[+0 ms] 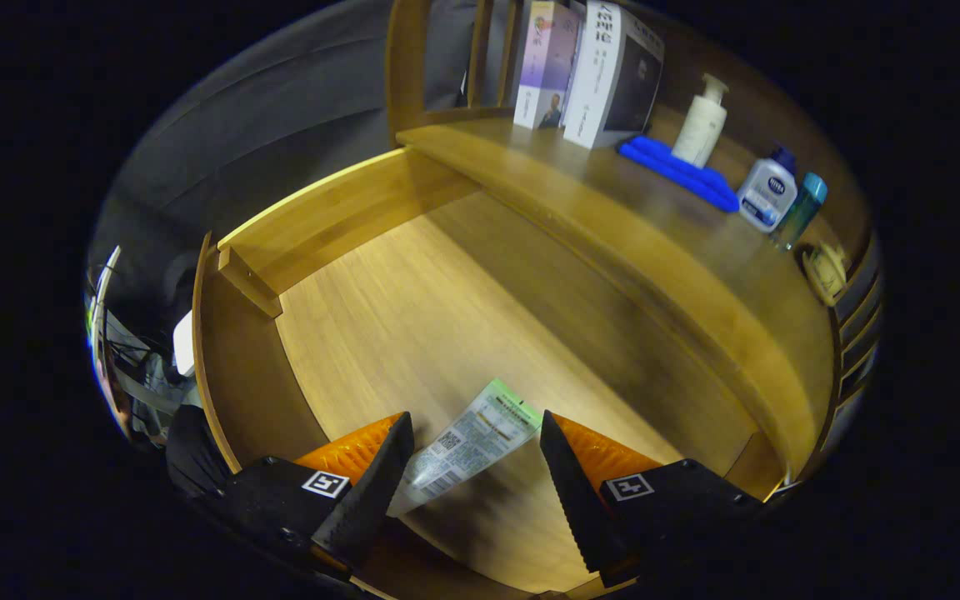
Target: Pull open the drawer, take out the items inside it, and place them on the countertop above the cabinet.
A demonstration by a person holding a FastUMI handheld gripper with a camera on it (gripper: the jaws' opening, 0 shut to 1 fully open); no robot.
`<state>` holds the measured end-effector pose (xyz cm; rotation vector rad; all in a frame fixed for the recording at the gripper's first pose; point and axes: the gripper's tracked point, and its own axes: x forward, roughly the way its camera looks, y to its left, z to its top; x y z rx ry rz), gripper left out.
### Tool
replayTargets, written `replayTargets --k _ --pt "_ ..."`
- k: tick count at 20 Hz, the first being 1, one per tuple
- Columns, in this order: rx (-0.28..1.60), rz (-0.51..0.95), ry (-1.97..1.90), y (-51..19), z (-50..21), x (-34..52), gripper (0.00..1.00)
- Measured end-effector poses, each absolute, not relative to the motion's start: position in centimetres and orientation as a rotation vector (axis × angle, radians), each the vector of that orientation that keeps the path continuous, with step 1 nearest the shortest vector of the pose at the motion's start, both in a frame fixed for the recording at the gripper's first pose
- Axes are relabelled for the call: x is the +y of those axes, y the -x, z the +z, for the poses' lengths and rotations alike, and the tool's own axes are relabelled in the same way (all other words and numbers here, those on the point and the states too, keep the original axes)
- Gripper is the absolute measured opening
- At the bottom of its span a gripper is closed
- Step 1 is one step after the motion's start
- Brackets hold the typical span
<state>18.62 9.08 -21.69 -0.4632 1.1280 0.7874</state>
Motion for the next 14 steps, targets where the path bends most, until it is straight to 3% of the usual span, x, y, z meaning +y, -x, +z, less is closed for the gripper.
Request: replayTargets --k 9,14 --pt "1.291 0.825 0.509 -17.6 -24.6 9.1 0.95" --pt "1.306 0.808 0.555 -17.8 -25.7 8.3 0.72"
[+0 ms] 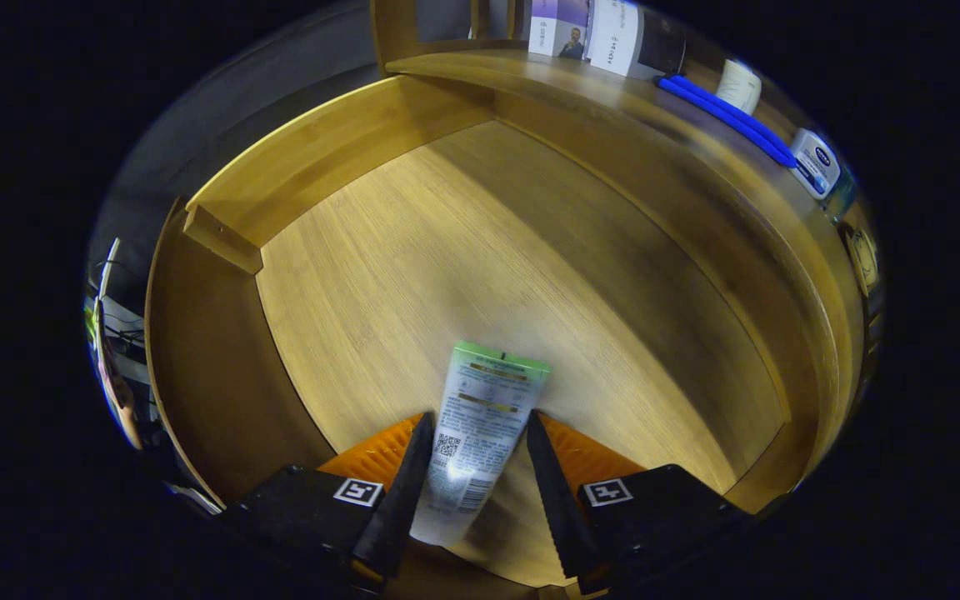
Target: Pull open the drawer, take out the items inside it, and place them on the countertop above the cabinet.
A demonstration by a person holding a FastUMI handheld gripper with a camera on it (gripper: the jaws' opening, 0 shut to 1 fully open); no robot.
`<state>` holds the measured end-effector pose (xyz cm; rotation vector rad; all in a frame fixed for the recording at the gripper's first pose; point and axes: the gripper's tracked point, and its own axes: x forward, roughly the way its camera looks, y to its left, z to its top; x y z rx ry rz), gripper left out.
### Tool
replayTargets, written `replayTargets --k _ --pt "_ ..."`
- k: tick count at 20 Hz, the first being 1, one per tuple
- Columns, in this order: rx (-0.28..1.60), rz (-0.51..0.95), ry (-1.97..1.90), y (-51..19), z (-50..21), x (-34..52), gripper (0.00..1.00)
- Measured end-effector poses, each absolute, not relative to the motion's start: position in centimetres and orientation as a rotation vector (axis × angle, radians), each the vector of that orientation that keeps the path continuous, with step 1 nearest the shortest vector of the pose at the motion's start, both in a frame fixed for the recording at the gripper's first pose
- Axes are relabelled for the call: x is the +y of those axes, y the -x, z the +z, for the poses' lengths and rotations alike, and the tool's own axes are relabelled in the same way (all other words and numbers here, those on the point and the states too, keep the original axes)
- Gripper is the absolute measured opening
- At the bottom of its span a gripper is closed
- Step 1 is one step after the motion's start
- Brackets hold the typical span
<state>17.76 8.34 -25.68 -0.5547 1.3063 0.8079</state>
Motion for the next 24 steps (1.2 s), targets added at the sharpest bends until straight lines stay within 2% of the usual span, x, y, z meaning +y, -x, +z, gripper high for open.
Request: replayTargets --k 2,3,5,6,8,10,15,24 --pt "1.288 0.828 0.575 -17.9 -25.8 8.5 0.64" --pt "1.281 0.837 0.572 -17.7 -25.5 8.6 0.64" --pt "1.269 0.837 0.568 -17.8 -25.5 8.4 0.55" --pt "1.249 0.842 0.596 -17.7 -26.0 8.2 0.4" --pt "1.239 0.867 0.629 -17.7 -25.3 8.5 0.4" --pt "1.18 0.794 0.634 -19.6 -24.6 8.2 0.22" --pt "1.134 0.759 0.682 -19.7 -24.0 7.5 0.22" --pt "0.955 0.746 0.599 -22.4 -16.5 9.6 0.22"
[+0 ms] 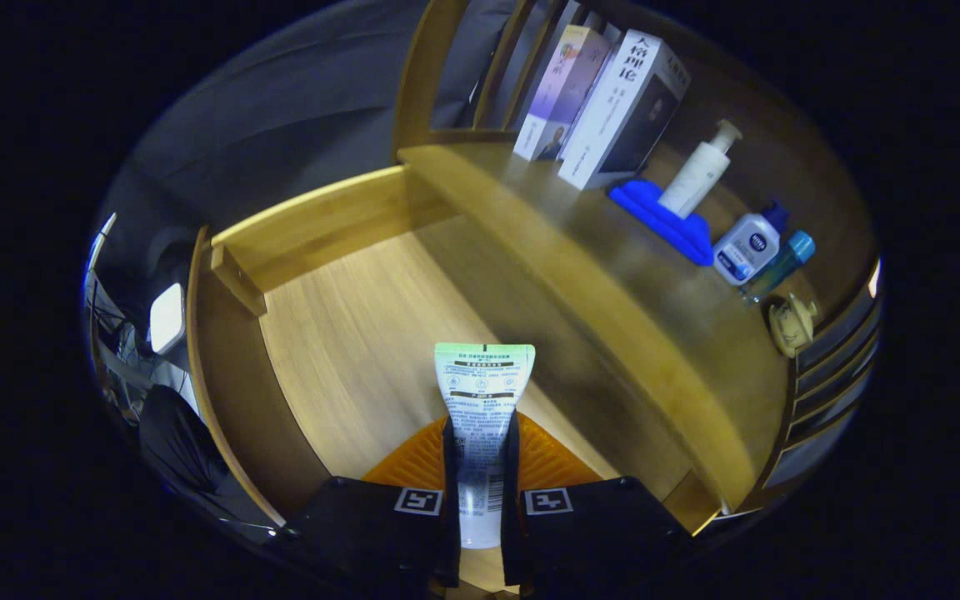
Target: Pull open the drawer, take out the items inside it, and place them on the countertop above the cabinet.
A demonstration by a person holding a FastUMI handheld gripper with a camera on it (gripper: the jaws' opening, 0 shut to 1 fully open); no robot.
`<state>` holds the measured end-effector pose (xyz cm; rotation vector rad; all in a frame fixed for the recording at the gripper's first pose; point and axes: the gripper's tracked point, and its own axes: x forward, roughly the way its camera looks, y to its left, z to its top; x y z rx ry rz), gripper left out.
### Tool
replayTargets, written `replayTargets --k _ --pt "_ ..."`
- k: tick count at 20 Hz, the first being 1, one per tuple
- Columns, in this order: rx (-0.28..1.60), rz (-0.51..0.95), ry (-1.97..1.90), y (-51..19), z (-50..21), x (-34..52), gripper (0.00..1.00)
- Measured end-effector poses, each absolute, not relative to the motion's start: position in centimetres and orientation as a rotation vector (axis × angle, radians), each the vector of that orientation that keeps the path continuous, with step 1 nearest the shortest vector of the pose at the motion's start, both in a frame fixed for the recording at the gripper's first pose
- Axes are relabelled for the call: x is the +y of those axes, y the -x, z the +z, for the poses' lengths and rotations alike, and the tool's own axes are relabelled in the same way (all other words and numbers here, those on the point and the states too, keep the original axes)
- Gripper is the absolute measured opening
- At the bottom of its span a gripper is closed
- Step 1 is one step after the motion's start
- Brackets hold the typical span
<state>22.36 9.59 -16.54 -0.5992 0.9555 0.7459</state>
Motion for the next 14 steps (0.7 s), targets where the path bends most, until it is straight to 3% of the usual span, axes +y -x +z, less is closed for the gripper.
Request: replayTargets --k 7,14 --pt "0.866 0.695 0.485 -25.4 -11.9 10.1 0.22" --pt "0.872 0.525 0.242 -31.4 -10.1 9.1 0.22"
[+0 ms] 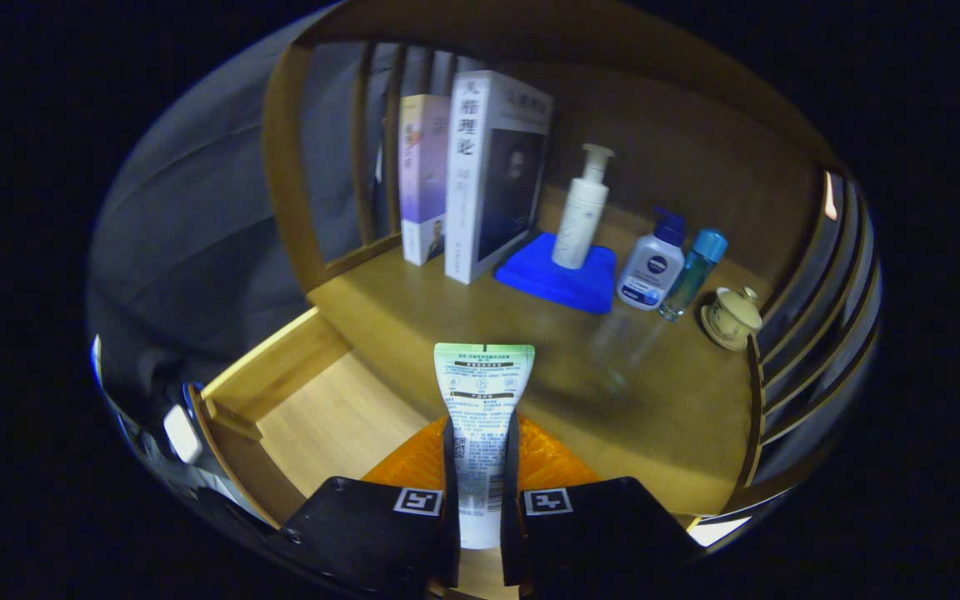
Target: Pull open the drawer, take out the items inside it, and place them on the countertop above the cabinet.
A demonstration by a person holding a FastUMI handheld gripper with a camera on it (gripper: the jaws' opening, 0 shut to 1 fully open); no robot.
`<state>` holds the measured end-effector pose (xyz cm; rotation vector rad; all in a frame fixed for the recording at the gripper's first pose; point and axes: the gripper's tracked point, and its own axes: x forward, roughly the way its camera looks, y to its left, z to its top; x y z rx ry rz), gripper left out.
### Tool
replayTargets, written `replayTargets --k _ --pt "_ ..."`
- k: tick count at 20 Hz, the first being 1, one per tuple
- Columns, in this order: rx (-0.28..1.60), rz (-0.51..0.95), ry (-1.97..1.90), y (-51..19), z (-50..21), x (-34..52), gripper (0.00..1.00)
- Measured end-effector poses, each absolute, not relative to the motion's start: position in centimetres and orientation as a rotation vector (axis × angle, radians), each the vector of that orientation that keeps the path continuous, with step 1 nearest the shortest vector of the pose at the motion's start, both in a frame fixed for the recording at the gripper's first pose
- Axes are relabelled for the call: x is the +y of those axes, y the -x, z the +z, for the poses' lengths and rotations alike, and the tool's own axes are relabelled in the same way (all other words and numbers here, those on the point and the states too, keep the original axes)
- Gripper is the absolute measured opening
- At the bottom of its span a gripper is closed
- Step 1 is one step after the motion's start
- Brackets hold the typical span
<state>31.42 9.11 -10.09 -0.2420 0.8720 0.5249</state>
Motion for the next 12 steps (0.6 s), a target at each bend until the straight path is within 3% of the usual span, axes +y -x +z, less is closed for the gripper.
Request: replayTargets --k 12 --pt "0.978 0.259 -0.188 -40.3 -12.3 9.0 0.24"
